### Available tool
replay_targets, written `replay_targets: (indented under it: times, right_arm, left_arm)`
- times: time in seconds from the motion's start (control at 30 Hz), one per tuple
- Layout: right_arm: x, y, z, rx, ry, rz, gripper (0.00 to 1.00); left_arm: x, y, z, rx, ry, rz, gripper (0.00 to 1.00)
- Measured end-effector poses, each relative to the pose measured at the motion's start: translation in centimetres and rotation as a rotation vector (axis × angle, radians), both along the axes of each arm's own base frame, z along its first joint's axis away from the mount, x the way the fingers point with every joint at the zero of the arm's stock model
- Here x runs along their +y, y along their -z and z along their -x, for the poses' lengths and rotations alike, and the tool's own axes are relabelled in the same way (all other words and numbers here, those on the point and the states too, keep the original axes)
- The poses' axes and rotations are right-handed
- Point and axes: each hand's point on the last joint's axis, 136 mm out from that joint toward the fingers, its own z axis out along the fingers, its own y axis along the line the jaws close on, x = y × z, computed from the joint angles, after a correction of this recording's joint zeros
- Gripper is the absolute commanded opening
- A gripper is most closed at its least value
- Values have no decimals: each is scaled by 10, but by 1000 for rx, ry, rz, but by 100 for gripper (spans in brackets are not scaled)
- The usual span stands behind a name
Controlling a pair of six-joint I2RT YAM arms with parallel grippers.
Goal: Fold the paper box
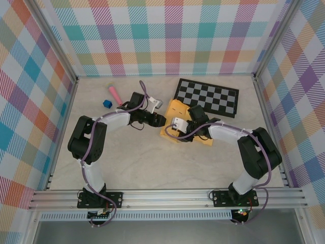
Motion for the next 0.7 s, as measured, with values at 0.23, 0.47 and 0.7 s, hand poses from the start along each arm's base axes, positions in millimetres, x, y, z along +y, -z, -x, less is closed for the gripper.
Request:
replay_targets:
  times: [0.23, 0.47, 0.7]
  right_arm:
    - [-6, 4, 11, 39, -36, 40, 34]
    - [-2, 2, 24, 94, -79, 16, 41]
    - [-9, 14, 23, 90, -92, 72, 35]
  left_arm:
    - [0, 0, 0, 0, 0, 0, 45]
    - [0, 0, 0, 3, 0, -1, 45]
    - [1, 2, 4, 21, 5, -3, 45]
